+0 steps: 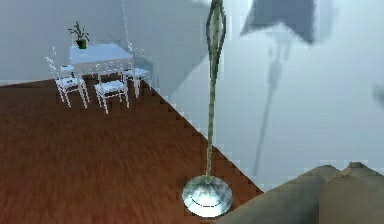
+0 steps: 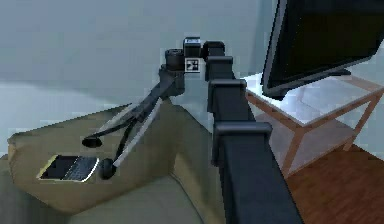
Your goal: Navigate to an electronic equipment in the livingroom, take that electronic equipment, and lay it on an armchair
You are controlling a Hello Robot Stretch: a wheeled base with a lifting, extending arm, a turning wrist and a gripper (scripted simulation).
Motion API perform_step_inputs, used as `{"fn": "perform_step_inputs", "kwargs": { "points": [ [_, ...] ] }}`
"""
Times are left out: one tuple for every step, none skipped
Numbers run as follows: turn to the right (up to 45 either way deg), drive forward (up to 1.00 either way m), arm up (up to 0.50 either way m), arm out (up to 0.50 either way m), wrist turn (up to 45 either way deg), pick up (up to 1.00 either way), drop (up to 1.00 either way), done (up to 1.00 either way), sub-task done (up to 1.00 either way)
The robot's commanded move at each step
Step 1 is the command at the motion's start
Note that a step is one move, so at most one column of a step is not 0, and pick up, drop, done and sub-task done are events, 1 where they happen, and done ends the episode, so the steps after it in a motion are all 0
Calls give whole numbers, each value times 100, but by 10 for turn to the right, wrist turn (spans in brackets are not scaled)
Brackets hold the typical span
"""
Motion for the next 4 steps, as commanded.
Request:
{"fn": "perform_step_inputs", "kwargs": {
  "points": [
    [0,0,0,0,450,0,0,0,0],
    [0,0,0,0,240,0,0,0,0],
    [0,0,-38,0,0,0,0,0,0],
    [0,0,-32,0,0,0,0,0,0]
  ]
}}
